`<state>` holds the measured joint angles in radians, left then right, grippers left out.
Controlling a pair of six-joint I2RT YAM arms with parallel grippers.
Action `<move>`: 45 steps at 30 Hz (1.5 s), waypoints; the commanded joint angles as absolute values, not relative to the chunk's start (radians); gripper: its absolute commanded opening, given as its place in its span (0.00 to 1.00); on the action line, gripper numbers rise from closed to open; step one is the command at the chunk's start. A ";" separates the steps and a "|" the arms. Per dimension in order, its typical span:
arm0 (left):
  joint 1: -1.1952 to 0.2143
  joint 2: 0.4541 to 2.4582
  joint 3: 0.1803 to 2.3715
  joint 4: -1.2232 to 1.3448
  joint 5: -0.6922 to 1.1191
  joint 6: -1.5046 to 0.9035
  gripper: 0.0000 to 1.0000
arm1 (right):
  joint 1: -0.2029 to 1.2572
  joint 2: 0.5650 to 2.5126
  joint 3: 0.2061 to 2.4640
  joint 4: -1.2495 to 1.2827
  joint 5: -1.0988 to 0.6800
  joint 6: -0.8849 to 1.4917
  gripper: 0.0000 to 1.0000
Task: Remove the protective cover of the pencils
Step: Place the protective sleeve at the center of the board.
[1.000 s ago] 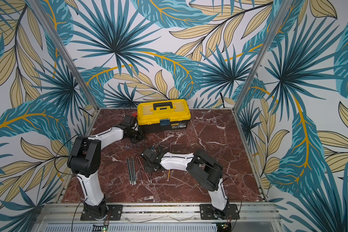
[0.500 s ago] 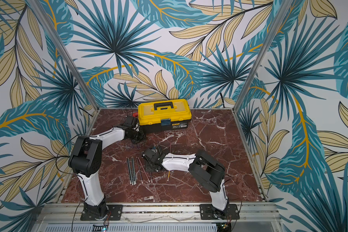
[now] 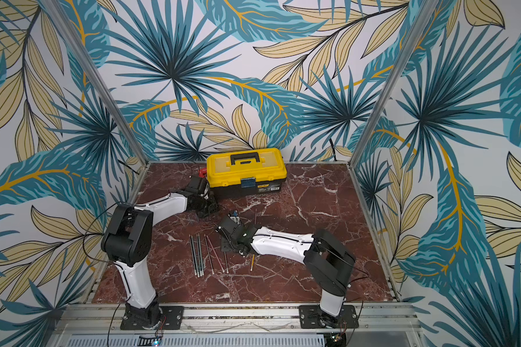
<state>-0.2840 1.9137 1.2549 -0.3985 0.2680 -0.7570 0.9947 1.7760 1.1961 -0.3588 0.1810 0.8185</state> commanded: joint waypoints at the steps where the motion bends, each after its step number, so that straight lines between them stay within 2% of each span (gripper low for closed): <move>1: -0.287 1.859 1.215 -0.369 0.246 -0.763 0.00 | 0.989 1.770 1.175 -0.402 0.214 0.806 0.37; 9: -0.288 1.926 1.237 -0.360 0.302 -0.775 0.00 | 0.973 1.807 1.202 -0.433 0.235 0.798 0.35; 17: -0.288 1.948 1.245 -0.359 0.297 -0.771 0.00 | 0.959 1.865 1.247 -0.467 0.243 0.772 0.28; 41: -0.288 1.983 1.279 -0.390 0.285 -0.762 0.15 | 0.927 1.969 1.328 -0.524 0.228 0.721 0.28; 45: -0.288 1.978 1.277 -0.393 0.287 -0.760 0.20 | 0.921 1.985 1.337 -0.529 0.220 0.716 0.28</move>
<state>-0.2874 1.9671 1.2518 -0.3706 0.2996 -0.7731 0.9279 1.9644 1.3163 -0.4984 0.2298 0.7315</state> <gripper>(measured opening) 0.186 0.284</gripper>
